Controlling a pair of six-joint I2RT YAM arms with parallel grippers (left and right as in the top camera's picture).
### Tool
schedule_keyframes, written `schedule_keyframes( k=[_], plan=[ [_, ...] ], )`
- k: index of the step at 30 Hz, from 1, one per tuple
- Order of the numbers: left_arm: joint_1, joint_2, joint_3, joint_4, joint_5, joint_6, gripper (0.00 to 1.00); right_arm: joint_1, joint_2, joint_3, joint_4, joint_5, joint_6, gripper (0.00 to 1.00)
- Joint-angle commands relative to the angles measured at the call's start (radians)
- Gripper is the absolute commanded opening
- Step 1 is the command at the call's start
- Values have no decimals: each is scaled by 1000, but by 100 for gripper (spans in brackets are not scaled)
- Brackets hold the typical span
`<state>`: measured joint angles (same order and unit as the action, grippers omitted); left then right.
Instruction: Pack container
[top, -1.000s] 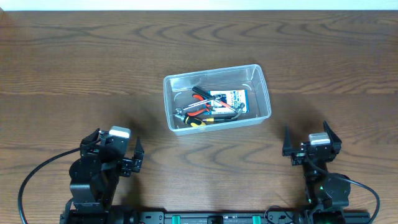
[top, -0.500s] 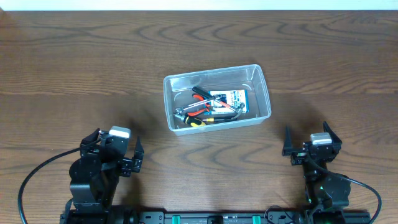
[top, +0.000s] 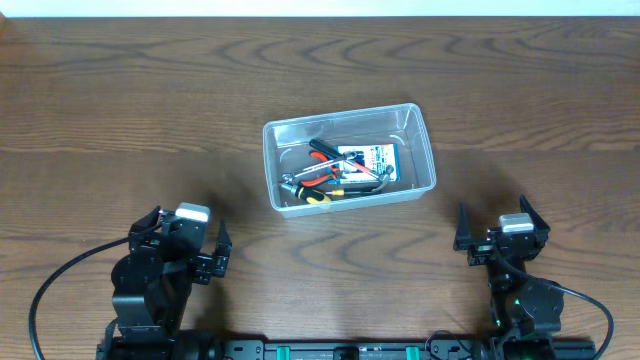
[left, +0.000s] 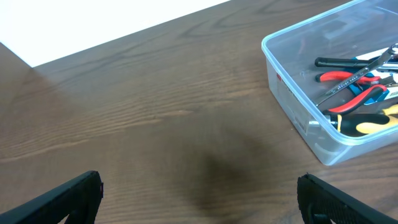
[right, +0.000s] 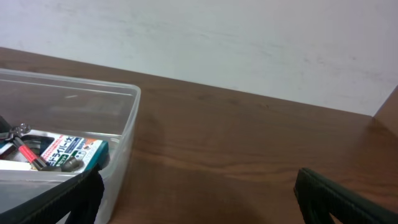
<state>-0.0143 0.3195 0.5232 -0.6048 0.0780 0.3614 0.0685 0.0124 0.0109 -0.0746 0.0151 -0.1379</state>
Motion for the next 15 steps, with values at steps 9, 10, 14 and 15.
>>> schedule_keyframes(
  k=[9, 10, 14, 15],
  plan=[
    [-56, -159, -152, 115, 124, -259, 98, -9, -8, -5, 0, 3, 18, 99],
    [-55, -176, -196, 192, 121, -259, 98, -9, -8, -5, 0, 3, 18, 99],
    [-55, -229, -369, 528, 61, -268, 98, -9, -8, -5, 0, 3, 18, 99],
    [-55, -238, -403, 597, 50, -275, 98, -9, -8, -5, 0, 3, 18, 99]
  ],
)
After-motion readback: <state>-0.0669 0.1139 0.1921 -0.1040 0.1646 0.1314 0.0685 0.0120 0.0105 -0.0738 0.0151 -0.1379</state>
